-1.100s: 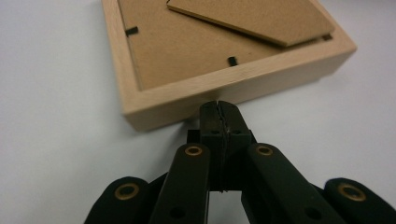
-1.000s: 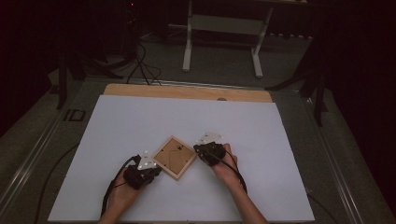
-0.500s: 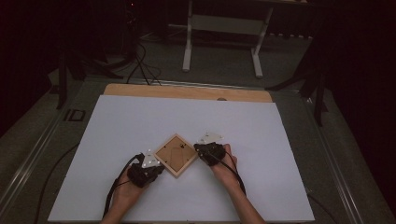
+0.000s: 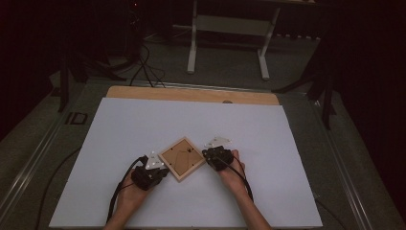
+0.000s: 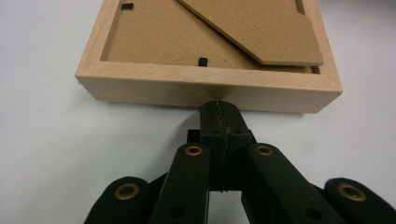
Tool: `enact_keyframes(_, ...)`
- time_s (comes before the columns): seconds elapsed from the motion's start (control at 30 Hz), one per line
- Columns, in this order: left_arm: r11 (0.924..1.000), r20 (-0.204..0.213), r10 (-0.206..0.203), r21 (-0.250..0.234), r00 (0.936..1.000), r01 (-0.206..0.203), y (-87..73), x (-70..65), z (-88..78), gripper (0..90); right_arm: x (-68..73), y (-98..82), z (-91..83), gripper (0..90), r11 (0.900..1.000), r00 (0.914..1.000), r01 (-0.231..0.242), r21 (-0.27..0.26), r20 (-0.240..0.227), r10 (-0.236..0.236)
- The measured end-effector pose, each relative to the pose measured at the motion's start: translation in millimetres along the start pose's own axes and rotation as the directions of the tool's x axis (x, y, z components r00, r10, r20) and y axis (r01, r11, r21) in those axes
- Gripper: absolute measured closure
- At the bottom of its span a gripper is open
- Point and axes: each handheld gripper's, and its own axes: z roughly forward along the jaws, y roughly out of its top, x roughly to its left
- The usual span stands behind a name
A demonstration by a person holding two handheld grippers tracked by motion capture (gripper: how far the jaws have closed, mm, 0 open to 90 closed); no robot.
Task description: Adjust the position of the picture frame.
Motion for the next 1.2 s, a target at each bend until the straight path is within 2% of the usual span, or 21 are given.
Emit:
enact_keyframes(0.1, 1.0, -0.007, -0.004, -0.003, 1.0, 0.004, 1.2, -0.4, 1.4, 89.8, -0.1, -5.0, -3.0, 89.8, 1.0, 0.9999, -0.013, 0.001, -0.004, 0.013)
enact_keyframes(0.33, 1.0, -0.039, -0.001, -0.003, 0.9992, 0.001, 7.9, 1.0, 7.7, 89.8, 0.2, -13.0, -11.9, 89.8, 1.0, 1.0, -0.006, 0.004, 0.001, 0.006)
enact_keyframes(0.53, 0.9994, -0.041, -0.031, -0.018, 0.9986, 0.031, 13.3, 6.8, 14.8, 89.8, -0.2, -19.7, -18.2, 89.8, 1.0, 0.9998, -0.022, -0.001, -0.003, 0.022)
enact_keyframes(0.6, 0.9991, -0.041, -0.037, -0.024, 0.9985, 0.036, 14.4, 8.5, 16.4, 89.8, -0.7, -24.2, -21.0, 89.8, 0.999, 0.9991, -0.038, -0.012, -0.021, 0.038)
enact_keyframes(0.77, 0.9969, -0.032, -0.066, -0.044, 0.9973, 0.065, 15.6, 12.9, 19.8, 89.8, 1.3, -29.0, -24.8, 89.8, 0.999, 0.9989, -0.041, -0.021, -0.025, 0.041)
enact_keyframes(1.0, 0.998, -0.042, -0.052, -0.039, 0.9977, 0.051, 16.7, 13.0, 20.1, 89.7, 4.4, -33.5, -27.8, 89.8, 0.999, 0.9987, -0.039, -0.035, -0.033, 0.038)
enact_keyframes(1.2, 0.999, -0.017, -0.043, -0.011, 0.9989, 0.043, 16.1, 10.2, 15.5, 89.7, 7.5, -37.3, -32.1, 89.8, 1.0, 0.999, -0.006, -0.029, -0.044, 0.005)
